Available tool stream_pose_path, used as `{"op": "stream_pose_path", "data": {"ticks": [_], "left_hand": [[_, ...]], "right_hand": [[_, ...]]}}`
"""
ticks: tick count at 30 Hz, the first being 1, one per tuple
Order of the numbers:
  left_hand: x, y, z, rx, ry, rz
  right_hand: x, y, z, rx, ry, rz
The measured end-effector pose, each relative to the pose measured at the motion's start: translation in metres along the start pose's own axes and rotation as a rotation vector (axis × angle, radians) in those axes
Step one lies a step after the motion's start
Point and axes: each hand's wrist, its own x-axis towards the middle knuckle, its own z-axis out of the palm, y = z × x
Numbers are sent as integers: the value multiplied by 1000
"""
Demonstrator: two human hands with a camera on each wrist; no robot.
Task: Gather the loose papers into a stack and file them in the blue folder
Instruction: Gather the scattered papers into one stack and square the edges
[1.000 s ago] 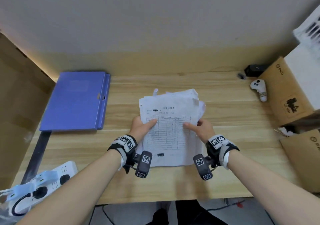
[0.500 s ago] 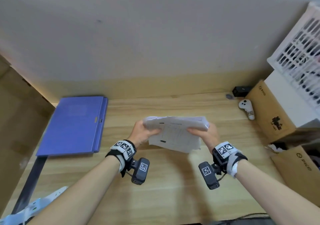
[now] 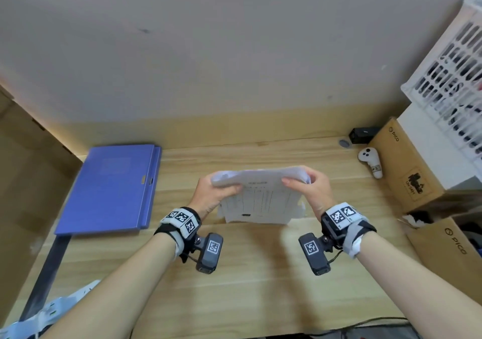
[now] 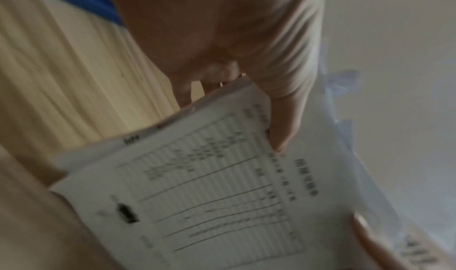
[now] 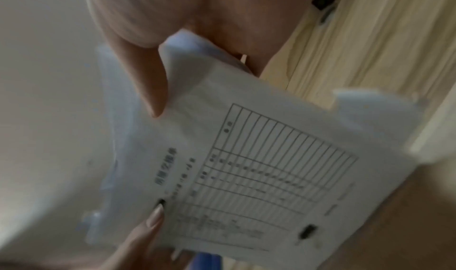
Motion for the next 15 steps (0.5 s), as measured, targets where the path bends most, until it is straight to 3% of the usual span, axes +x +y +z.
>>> {"op": "stream_pose_path", "data": {"ticks": [5,11,15], "left_hand": [[-3,-20,11,19,-22,-95],[8,-18,29,-113,99,-156],[7,-27,28,-109,90,-174]], "right_hand": [[0,20,-7,-72,1,101],[9,18,2,127,65,129],[12,27,-6,141,68,157]]}}
